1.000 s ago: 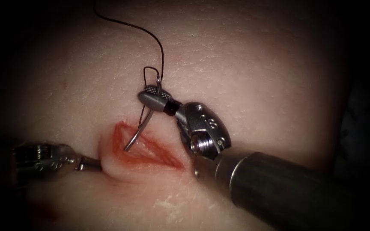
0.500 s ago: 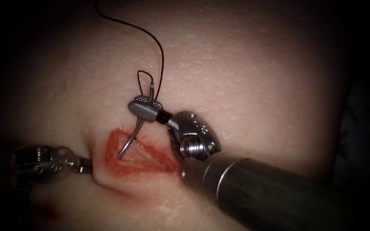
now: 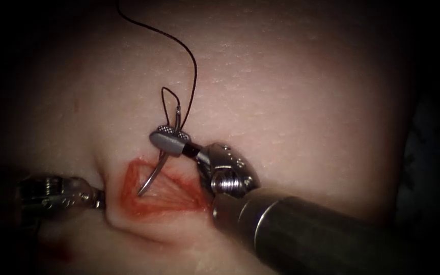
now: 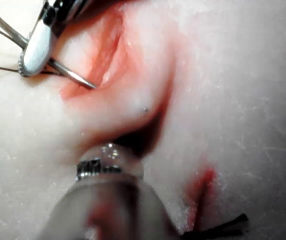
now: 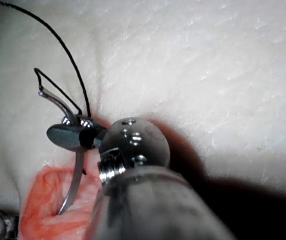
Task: Wound Closure
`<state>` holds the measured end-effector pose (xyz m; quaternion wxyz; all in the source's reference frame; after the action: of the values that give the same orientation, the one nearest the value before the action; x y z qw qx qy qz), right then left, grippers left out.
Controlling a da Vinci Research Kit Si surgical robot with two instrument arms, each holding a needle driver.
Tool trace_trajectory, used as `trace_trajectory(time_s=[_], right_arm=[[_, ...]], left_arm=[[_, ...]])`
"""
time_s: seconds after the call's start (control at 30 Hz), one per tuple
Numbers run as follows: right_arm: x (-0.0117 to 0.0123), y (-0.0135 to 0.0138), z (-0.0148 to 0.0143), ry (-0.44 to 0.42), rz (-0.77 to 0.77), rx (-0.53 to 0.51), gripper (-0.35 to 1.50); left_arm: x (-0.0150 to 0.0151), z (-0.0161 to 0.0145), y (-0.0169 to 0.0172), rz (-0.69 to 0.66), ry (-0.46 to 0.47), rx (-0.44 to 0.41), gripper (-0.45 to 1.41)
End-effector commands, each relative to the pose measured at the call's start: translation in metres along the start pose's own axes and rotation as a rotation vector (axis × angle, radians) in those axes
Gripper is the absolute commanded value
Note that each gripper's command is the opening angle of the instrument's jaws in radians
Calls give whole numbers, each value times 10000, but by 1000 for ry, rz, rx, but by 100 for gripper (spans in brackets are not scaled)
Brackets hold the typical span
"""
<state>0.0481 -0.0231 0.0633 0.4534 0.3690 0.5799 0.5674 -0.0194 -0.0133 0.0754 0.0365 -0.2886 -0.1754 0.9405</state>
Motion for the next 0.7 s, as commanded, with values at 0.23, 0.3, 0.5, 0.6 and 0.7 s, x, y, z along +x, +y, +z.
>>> trace_trajectory(time_s=[0.23,0.3,0.5,0.6,0.7], right_arm=[[-21,-6,17,-24,26,40,-35],[-21,-7,15,-22,33,41,-35],[0,6,11,116,72,63,14],[19,13,3,146,124,90,98],[39,20,-6,149,138,84,125]], left_arm=[[-2,10,5,0,1,-4,-45],[-3,9,5,1,1,-4,-45],[-3,6,8,-5,1,-5,-45],[-3,0,10,6,6,-6,-45],[-4,-11,13,16,47,10,-45]])
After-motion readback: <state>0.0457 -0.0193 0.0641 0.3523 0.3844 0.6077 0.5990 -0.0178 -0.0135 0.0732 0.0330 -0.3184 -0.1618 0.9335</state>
